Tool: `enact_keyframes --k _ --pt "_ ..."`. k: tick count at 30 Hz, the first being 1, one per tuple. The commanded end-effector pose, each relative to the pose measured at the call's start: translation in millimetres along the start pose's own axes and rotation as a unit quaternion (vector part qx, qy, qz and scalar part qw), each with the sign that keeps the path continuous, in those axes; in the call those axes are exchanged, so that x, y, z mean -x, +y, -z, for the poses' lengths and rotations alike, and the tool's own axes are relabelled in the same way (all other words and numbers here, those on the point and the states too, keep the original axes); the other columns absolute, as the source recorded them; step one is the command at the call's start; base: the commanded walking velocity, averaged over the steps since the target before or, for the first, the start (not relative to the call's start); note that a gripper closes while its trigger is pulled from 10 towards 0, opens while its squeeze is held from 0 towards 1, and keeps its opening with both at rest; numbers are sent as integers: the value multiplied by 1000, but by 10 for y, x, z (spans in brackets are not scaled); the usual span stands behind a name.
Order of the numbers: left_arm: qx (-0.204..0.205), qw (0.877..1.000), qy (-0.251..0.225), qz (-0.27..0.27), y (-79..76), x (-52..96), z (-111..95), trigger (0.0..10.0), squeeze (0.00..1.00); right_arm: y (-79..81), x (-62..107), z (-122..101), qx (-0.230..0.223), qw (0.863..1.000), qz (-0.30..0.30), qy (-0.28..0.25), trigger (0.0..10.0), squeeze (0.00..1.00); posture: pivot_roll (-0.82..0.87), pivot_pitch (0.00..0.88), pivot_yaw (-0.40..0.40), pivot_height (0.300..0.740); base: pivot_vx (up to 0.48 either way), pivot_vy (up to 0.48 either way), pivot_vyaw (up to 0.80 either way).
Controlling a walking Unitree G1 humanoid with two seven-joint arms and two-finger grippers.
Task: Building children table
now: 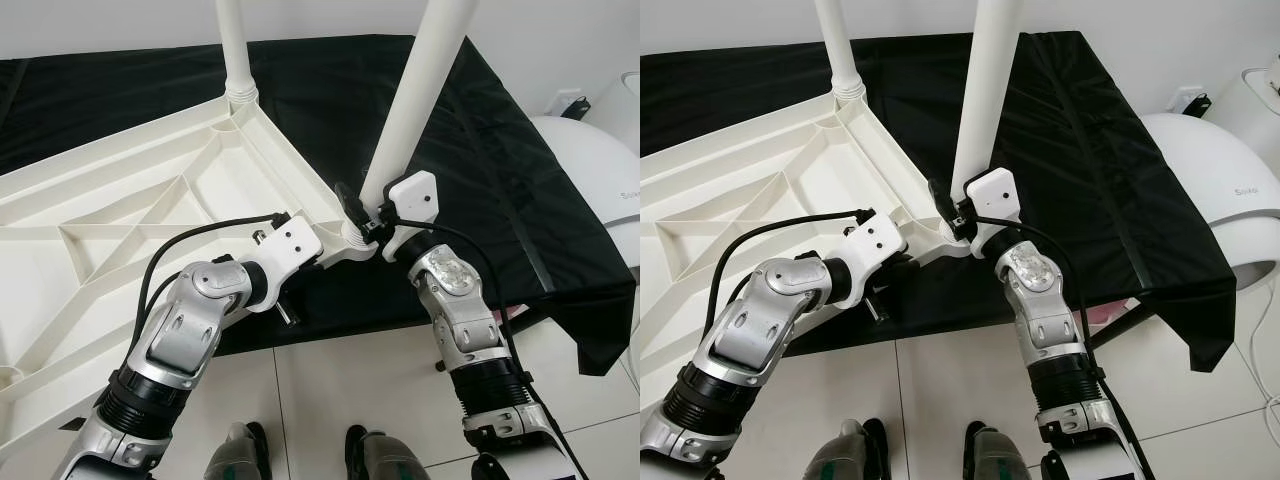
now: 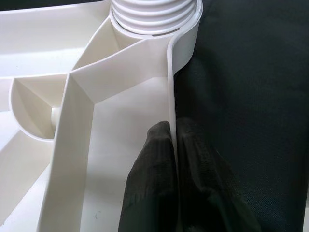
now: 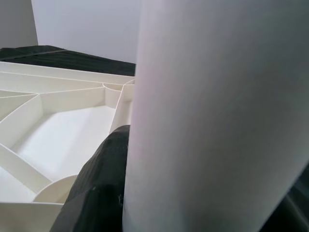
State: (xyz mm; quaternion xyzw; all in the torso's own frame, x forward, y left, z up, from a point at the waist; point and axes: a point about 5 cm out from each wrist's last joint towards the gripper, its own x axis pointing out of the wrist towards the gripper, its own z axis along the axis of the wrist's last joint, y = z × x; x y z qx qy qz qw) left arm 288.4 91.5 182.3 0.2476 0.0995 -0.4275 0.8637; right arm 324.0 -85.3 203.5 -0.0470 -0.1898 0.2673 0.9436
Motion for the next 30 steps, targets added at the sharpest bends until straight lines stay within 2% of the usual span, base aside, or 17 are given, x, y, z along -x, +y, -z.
enact_keyframes --k 1,12,30 --pt "-9 999 -12 -29 -1 -33 -51 10000 0 117 4 61 -12 1000 -19 14 10000 0 -95 187 -45 740 0 0 0" --pt "-8 999 -11 -30 4 -31 -49 10000 0 60 25 53 -8 998 62 20 10000 0 -96 196 -45 740 0 0 0" --pt "-8 999 -11 -29 2 -34 -51 10000 0 83 48 20 -7 994 110 16 10000 0 -100 205 -41 740 0 0 0"
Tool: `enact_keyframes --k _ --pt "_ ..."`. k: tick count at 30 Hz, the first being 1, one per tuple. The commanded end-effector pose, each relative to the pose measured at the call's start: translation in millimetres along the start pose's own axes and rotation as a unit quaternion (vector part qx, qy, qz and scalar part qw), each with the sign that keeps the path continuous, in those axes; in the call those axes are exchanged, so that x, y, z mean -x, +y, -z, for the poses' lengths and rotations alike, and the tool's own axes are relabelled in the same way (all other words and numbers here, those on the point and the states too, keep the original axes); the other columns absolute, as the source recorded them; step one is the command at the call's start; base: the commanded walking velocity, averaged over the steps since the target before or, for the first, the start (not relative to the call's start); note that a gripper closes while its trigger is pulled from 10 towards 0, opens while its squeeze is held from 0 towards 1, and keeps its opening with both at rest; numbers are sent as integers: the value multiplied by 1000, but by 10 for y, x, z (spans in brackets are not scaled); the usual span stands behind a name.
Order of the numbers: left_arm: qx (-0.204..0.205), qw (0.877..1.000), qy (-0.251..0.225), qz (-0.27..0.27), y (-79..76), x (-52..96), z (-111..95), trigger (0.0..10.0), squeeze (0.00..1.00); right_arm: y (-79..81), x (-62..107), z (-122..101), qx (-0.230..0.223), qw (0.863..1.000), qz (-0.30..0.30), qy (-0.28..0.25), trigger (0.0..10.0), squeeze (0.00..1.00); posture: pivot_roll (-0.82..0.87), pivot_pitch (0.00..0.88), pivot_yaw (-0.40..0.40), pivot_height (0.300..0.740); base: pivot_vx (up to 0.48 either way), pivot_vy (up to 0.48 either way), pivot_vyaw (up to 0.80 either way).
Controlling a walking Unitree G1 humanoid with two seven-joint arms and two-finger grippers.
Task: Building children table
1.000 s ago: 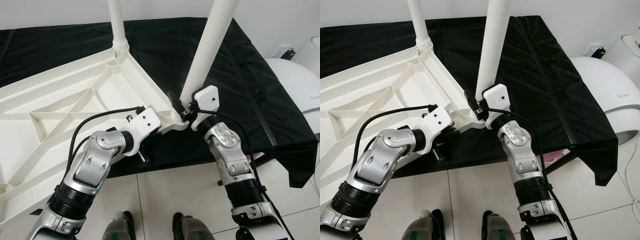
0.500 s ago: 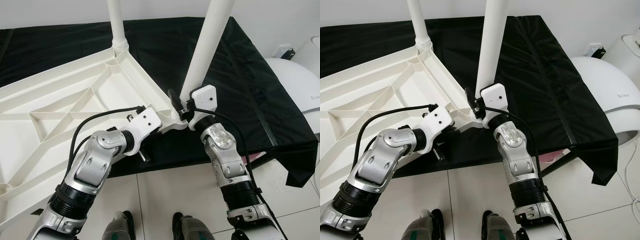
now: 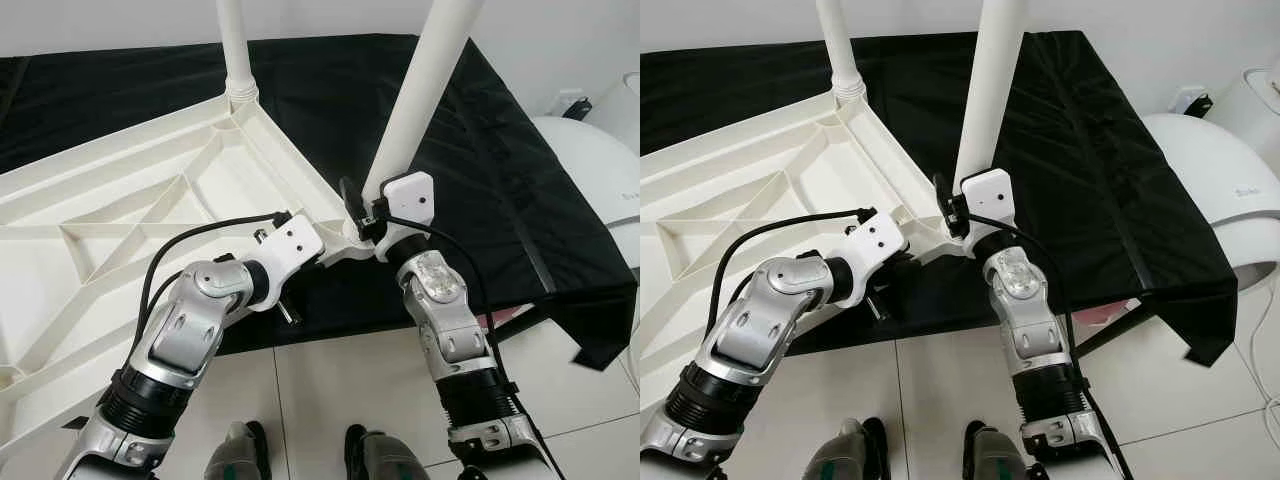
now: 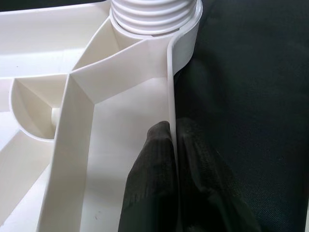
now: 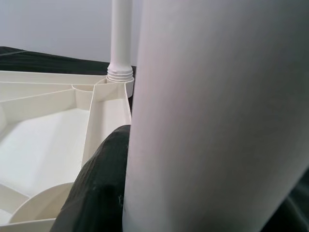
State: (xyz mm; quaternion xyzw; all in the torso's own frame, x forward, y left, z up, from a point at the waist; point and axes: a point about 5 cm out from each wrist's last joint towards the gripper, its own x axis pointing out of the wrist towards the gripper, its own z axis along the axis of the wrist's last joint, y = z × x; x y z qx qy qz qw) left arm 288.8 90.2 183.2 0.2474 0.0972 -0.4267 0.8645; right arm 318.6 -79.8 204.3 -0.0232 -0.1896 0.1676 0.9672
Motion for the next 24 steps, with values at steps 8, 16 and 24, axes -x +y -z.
enact_keyframes --k 8,16,24 --pt "-8 1000 -10 -28 4 -28 -40 10000 0 17 33 36 -1 999 32 15 10000 0 -99 204 -42 740 0 0 0" --pt "-7 999 -12 -29 6 -32 -53 10000 0 15 29 33 5 998 64 20 10000 0 -98 204 -42 740 0 0 0" --pt "-7 999 -13 -30 8 -34 -60 10000 0 0 14 31 8 995 95 24 10000 0 -96 202 -44 740 0 0 0"
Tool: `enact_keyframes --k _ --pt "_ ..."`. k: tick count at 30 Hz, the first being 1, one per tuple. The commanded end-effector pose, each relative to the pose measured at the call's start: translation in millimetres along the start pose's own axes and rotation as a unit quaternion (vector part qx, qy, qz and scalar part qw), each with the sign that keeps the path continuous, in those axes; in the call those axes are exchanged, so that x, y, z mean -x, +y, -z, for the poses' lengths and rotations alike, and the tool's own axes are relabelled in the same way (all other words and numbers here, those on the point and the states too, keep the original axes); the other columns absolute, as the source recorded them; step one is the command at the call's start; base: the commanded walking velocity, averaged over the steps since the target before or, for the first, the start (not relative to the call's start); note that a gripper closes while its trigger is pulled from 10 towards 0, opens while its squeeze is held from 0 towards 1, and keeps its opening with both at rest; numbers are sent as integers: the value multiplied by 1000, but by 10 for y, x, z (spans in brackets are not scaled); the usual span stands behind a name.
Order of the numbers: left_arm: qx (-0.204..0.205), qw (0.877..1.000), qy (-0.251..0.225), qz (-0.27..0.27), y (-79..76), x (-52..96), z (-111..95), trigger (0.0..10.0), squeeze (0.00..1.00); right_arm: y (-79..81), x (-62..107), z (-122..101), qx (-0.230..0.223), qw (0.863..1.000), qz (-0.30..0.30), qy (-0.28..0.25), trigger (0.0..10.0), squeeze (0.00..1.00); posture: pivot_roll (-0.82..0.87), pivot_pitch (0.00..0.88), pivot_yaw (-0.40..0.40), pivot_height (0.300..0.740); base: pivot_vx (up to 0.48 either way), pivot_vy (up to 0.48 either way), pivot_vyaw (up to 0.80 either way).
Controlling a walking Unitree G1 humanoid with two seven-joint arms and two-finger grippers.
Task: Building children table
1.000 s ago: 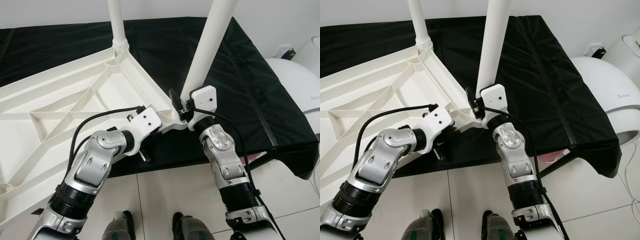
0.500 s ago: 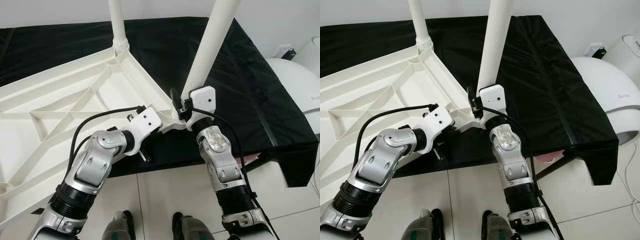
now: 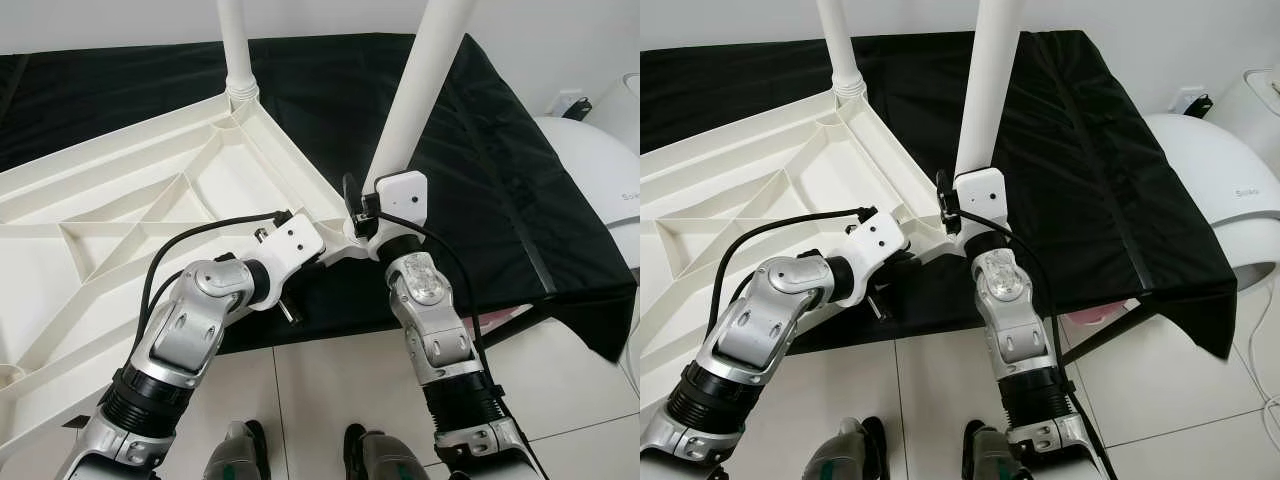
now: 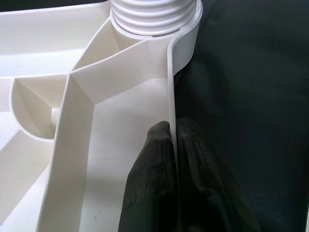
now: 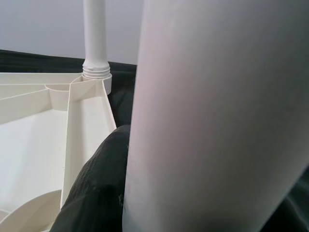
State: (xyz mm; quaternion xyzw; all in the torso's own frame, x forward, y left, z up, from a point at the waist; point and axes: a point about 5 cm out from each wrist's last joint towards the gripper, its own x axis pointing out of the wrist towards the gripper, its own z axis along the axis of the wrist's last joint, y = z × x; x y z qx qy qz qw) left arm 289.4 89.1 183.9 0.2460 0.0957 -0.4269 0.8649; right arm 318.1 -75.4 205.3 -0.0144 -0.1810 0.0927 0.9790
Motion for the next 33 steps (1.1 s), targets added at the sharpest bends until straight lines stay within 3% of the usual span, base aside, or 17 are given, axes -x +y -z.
enact_keyframes --k 1,33 --pt "-8 999 -11 -30 6 -26 -49 10000 0 -45 20 42 5 1000 19 13 10000 0 -96 202 -44 740 0 0 0" --pt "-8 999 -14 -31 -8 -32 -59 10000 0 -77 35 52 28 993 113 24 10000 0 -96 200 -51 740 0 0 0"
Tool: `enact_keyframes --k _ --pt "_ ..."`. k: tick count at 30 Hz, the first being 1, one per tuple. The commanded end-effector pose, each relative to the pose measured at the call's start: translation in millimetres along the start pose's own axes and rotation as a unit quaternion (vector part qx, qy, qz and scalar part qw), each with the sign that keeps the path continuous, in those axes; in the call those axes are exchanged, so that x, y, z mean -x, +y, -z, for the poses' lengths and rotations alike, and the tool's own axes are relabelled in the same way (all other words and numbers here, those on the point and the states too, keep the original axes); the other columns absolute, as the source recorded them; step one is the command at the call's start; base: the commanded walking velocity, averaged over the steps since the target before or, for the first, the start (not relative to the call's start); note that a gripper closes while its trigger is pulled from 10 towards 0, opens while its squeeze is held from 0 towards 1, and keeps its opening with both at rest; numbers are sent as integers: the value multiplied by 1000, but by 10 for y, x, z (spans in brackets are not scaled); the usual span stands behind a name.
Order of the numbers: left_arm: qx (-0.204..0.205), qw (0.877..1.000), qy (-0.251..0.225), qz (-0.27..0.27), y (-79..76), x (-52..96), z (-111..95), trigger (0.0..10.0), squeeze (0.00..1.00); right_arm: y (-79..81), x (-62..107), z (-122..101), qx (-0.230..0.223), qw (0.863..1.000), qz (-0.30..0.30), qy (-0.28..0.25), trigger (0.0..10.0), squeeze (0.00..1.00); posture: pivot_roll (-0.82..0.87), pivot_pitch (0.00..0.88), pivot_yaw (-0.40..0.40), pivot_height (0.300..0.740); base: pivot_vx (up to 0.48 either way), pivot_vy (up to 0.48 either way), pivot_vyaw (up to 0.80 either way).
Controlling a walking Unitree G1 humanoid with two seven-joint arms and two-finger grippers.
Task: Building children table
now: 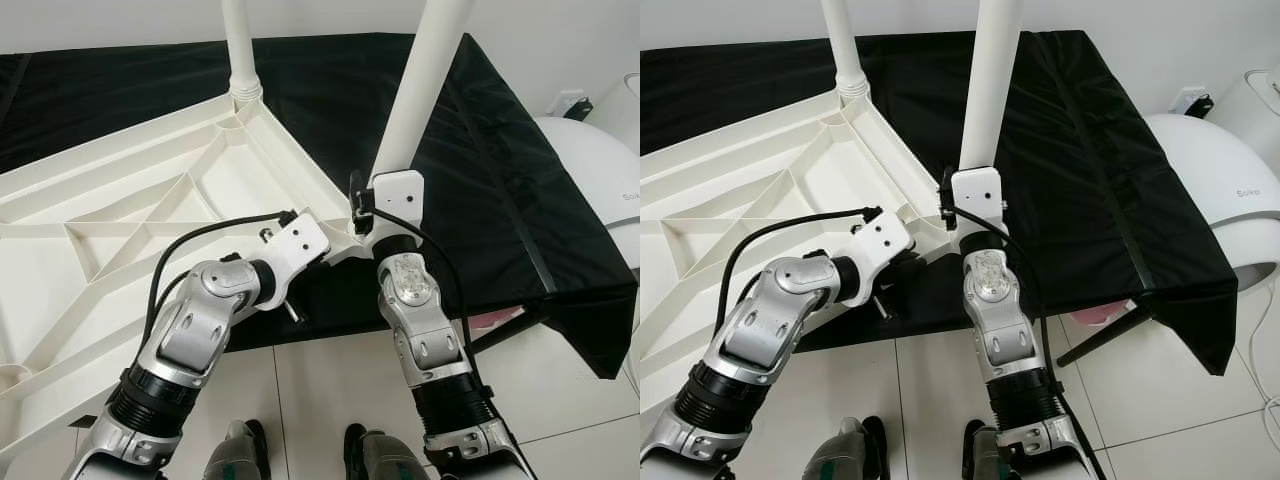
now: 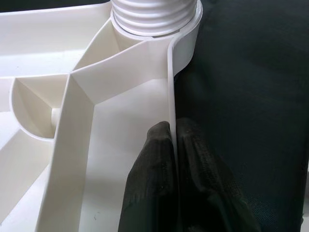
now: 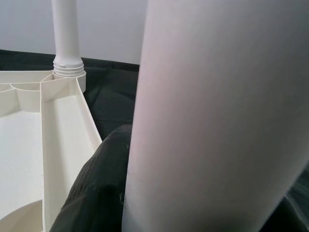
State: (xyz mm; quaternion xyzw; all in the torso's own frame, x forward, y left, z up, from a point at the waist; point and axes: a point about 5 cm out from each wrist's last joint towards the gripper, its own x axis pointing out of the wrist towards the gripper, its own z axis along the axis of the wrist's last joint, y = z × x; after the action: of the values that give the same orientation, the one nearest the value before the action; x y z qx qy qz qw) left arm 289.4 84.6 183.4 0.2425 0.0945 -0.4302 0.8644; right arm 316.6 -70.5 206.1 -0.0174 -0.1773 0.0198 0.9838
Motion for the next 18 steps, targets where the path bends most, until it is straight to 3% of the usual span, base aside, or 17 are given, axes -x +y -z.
enact_keyframes --k 1,18 --pt "-10 999 -11 -34 17 1 -41 10000 0 -129 15 69 13 999 42 18 10000 0 -96 200 -51 740 0 0 0" --pt "-13 999 1 -40 47 10 -13 10000 0 -211 48 124 30 997 71 28 10000 0 -97 208 -44 740 0 0 0"
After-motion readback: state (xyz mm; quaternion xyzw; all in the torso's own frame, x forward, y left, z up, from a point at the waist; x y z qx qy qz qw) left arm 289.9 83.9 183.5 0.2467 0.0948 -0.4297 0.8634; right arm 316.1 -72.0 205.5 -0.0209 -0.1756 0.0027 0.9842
